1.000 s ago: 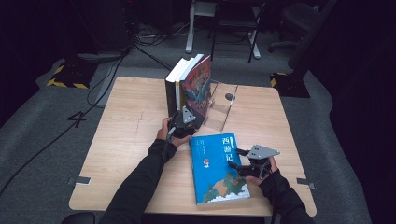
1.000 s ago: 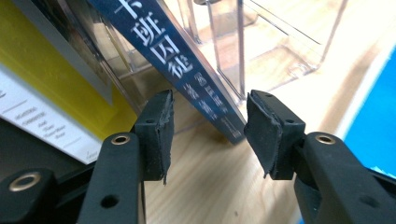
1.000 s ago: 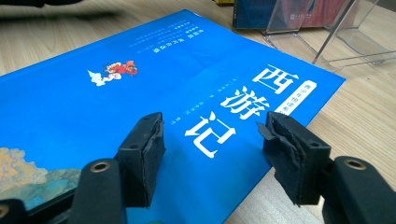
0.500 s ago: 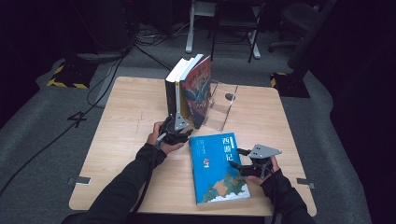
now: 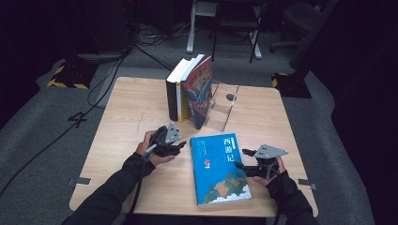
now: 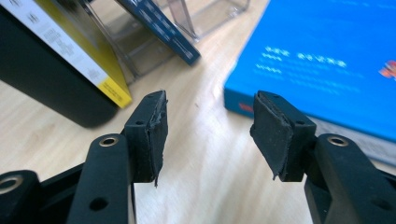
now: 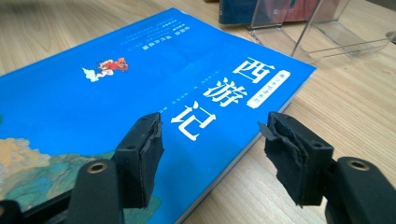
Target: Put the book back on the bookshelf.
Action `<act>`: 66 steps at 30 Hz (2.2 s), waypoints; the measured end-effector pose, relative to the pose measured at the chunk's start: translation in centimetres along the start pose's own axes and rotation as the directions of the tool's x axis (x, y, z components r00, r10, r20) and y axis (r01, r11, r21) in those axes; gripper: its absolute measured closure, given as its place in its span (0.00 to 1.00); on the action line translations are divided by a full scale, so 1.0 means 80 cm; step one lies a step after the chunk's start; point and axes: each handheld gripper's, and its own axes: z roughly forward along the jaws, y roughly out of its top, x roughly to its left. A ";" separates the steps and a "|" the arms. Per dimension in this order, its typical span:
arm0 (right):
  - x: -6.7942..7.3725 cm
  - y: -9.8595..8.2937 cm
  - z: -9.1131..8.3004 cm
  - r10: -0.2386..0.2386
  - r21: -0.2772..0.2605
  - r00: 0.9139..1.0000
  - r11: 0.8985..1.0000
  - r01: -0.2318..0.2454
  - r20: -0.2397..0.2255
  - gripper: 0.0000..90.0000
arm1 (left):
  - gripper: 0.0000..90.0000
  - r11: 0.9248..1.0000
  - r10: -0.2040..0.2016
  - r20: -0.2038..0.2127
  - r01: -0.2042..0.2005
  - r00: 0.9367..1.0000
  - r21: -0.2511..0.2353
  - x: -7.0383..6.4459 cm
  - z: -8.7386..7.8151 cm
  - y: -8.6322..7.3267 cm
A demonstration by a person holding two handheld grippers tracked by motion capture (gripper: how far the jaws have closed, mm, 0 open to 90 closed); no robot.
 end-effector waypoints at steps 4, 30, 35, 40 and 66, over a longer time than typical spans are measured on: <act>0.001 0.000 -0.007 -0.002 0.008 1.000 1.000 0.002 -0.013 0.39 | 0.50 1.000 0.004 0.023 -0.004 1.000 0.008 -0.010 -0.010 -0.012; 0.038 -0.037 -0.074 -0.020 0.099 0.989 0.994 0.035 -0.147 0.31 | 0.41 0.995 -0.048 0.184 0.030 0.982 0.095 -0.056 -0.063 -0.095; 0.048 -0.043 -0.079 -0.034 0.121 0.983 0.991 0.057 -0.180 0.31 | 0.38 0.994 -0.064 0.213 0.043 0.975 0.101 -0.062 -0.067 -0.101; 0.057 -0.048 -0.072 -0.060 0.159 0.973 0.983 0.097 -0.222 0.31 | 0.33 0.992 -0.064 0.221 0.039 0.973 0.118 -0.068 -0.067 -0.105; 0.067 -0.061 -0.041 -0.045 0.207 0.975 0.974 0.091 -0.217 0.29 | 0.24 0.992 -0.096 0.247 0.073 0.964 0.102 -0.066 -0.061 -0.110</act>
